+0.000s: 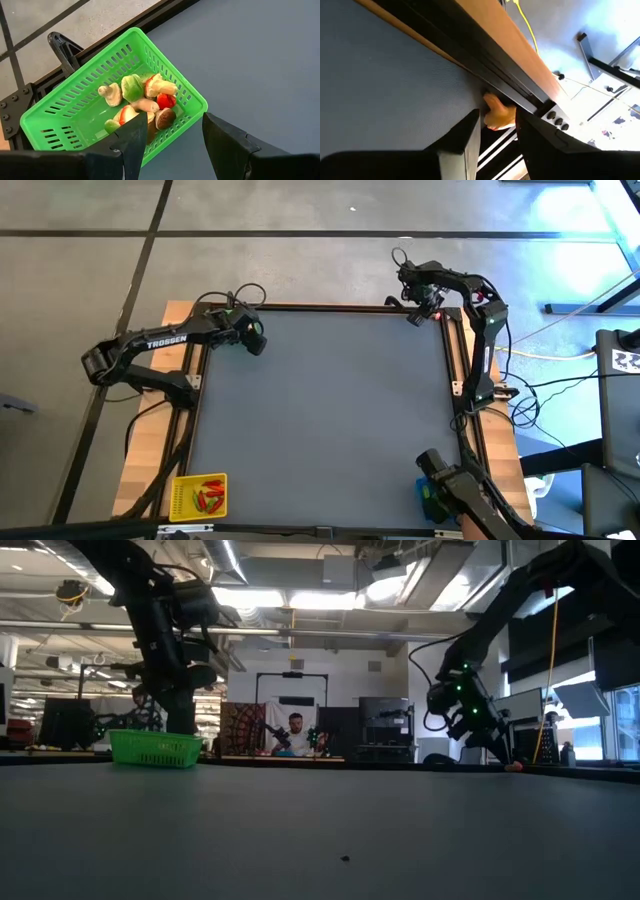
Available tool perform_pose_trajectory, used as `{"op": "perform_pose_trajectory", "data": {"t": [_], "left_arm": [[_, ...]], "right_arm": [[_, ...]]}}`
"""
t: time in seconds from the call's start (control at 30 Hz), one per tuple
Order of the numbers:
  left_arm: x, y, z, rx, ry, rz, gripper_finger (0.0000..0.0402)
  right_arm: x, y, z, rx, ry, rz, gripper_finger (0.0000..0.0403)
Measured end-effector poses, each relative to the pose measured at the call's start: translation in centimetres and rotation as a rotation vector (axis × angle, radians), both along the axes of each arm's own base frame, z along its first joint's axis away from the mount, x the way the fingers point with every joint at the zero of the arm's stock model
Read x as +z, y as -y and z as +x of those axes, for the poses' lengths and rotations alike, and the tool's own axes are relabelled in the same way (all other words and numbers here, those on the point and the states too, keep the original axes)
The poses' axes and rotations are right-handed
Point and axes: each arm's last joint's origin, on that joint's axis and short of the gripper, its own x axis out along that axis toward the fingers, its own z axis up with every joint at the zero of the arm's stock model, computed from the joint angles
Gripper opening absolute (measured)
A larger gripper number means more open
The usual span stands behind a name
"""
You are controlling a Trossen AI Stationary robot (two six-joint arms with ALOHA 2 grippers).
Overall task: Sort produce into baskets
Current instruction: Put the red mushroom into the green bin
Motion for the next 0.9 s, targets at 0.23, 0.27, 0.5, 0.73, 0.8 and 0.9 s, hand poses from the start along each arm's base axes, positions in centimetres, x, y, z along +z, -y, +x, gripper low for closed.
{"op": "perform_pose_trajectory", "data": {"t": [0.23,0.27,0.5,0.73,0.8,0.9], "left_arm": [[0.0,0.0,0.0,-0.005,-0.004,0.001,0.0185],[0.0,0.0,0.0,-0.010,-0.008,0.001,0.0185],[0.0,0.0,0.0,-0.016,-0.012,0.002,0.0185],[0.0,0.0,0.0,-0.029,-0.022,0.003,0.0185],[0.0,0.0,0.0,-0.037,-0.027,0.004,0.0185],[0.0,0.0,0.0,-0.040,-0.027,0.006,0.0186]], "right_arm": [[-0.1,0.1,0.0,0.003,0.006,0.011,0.0124],[-0.2,0.2,0.0,0.003,0.000,0.022,0.0124],[-1.0,1.2,0.2,0.005,-0.051,0.126,0.0123],[-1.4,1.8,0.0,0.014,-0.066,0.188,0.0093],[-1.4,1.8,0.0,0.017,-0.067,0.189,0.0083],[-1.4,1.8,0.0,0.019,-0.071,0.190,0.0063]]}}
